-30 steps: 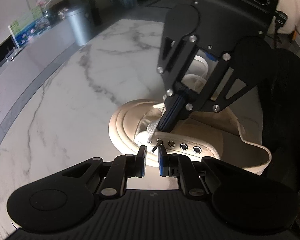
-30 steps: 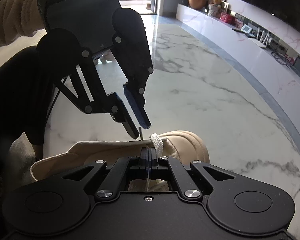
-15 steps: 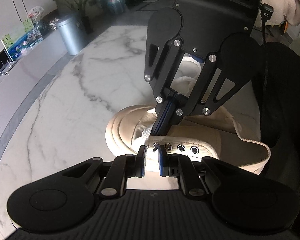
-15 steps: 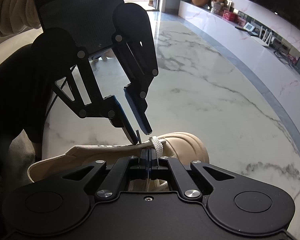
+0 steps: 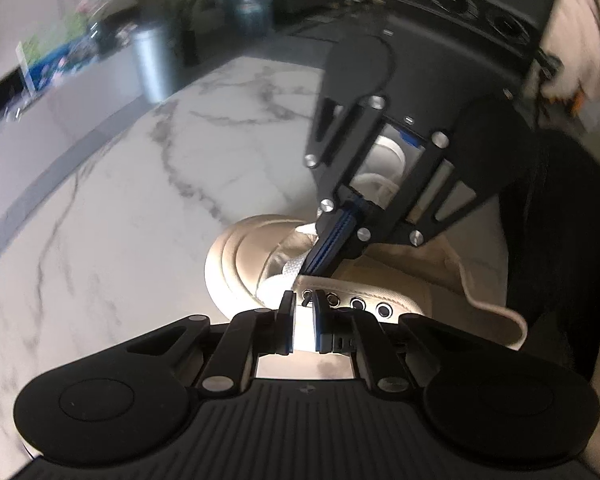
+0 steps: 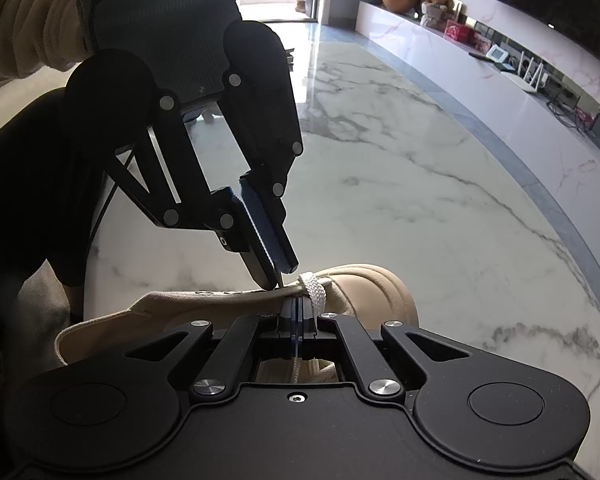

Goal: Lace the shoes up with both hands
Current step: 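Insert the lace tip into an eyelet with the right tool while the left tool holds the eyelet edge, then grasp the emerging lace tip with the left tool while the right tool releases it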

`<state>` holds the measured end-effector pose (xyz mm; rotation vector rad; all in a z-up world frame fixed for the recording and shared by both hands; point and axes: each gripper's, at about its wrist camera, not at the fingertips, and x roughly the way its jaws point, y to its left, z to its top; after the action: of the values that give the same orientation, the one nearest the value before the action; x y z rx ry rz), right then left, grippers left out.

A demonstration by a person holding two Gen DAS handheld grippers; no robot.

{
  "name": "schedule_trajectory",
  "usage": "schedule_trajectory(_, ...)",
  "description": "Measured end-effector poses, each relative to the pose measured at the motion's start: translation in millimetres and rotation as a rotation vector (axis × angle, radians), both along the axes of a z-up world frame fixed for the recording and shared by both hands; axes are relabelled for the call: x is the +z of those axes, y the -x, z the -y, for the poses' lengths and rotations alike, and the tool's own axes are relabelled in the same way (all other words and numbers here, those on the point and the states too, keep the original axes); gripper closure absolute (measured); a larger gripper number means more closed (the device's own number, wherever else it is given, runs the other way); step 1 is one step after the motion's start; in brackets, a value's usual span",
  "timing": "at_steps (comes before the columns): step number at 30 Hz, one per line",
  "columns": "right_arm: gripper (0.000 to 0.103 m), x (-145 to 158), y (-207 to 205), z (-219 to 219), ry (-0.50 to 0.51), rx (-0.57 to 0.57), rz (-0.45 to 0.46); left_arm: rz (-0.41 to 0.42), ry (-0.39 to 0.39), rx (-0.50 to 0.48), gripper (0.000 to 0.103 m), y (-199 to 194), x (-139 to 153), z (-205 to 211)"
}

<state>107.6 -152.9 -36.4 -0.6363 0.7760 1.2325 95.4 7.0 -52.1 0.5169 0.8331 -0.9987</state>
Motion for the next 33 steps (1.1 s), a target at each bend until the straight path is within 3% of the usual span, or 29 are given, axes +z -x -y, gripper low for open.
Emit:
schedule_trajectory(6, 0.103, 0, 1, 2, 0.002, -0.005, 0.001, -0.014, -0.028, -0.057, 0.101, -2, 1, 7)
schedule_trajectory(16, 0.1, 16, 15, 16, -0.032, -0.125, 0.008, -0.028, -0.045, 0.077, 0.102, 8, 4, 5)
schedule_trajectory(17, 0.096, 20, 21, 20, -0.037, -0.162, 0.008, -0.024, -0.049, 0.081, 0.102, 8, 5, 5)
schedule_trajectory(20, 0.072, 27, 36, 31, -0.03, -0.266, 0.01, -0.004, -0.075, 0.093, 0.102, 13, 13, 5)
schedule_trajectory(21, 0.07, 28, 41, 34, -0.027, -0.299, 0.012, 0.002, -0.08, 0.097, 0.102, 14, 16, 4)
schedule_trajectory(30, 0.071, 24, 73, 55, -0.092, -0.613, -0.103, 0.07, -0.128, 0.159, 0.102, 28, 42, 2)
schedule_trajectory(31, 0.072, 21, 74, 55, -0.097, -0.629, -0.107, 0.078, -0.136, 0.164, 0.102, 31, 46, 1)
schedule_trajectory(33, 0.087, 14, 75, 54, -0.119, -0.69, -0.117, 0.094, -0.153, 0.173, 0.101, 35, 55, 0)
